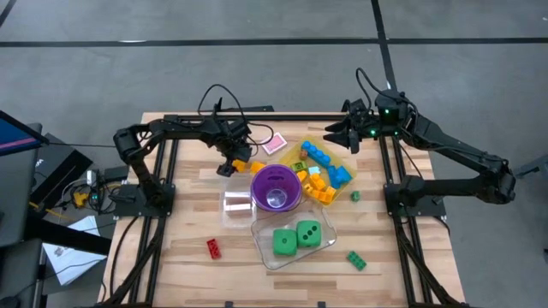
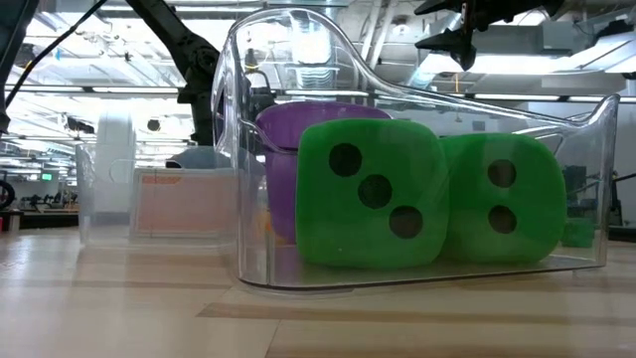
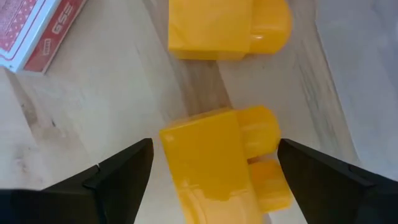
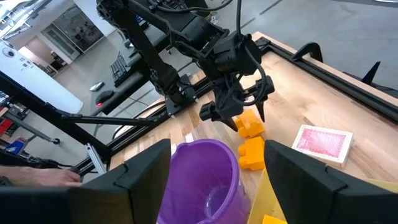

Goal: Pick & Place Toys
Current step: Put the large yellow game piece into the yellow bin

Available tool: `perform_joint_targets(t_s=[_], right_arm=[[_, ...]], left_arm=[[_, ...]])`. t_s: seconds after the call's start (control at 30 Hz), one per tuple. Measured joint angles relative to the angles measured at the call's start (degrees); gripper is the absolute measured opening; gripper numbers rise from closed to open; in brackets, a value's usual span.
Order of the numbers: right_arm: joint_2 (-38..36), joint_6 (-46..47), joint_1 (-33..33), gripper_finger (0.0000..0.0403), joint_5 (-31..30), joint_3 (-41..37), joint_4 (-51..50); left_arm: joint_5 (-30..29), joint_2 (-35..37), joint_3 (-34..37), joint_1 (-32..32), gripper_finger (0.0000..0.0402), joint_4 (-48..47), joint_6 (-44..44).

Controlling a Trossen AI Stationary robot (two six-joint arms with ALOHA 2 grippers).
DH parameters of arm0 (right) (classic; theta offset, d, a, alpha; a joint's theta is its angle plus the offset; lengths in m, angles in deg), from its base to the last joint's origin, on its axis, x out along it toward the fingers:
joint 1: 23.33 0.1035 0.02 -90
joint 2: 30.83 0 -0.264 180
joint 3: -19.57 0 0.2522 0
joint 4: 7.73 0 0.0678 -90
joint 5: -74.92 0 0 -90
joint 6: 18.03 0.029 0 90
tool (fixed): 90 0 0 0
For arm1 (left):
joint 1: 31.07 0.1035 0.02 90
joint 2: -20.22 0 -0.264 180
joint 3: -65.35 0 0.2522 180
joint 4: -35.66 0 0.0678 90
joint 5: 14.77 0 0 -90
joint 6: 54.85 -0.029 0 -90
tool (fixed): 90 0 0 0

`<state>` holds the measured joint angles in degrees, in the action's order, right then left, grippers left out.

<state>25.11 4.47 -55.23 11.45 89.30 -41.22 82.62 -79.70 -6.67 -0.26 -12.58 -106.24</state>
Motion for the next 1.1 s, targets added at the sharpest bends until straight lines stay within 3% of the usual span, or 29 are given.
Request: perform_joint_targets(t_s=[0.4, 0.73, 1.1], right_arm=[[0.7, 0.0, 0.0, 0.0250, 0.0, 0.0, 0.0], [1.5, 0.0, 0.0, 0.0250, 0.2, 0.0, 0.1], [1.5, 0.0, 0.0, 0.0250, 0.2, 0.0, 0.1]], left_arm=[[1.4, 0.0, 0.0, 0.0, 0.0307, 0.0, 7.7], [2.1, -1.0, 1.4, 0.0, 0.0294, -0.2, 8.9], [2.1, -0.9, 3.0, 0.0, 0.0253, 1.2, 10.3]])
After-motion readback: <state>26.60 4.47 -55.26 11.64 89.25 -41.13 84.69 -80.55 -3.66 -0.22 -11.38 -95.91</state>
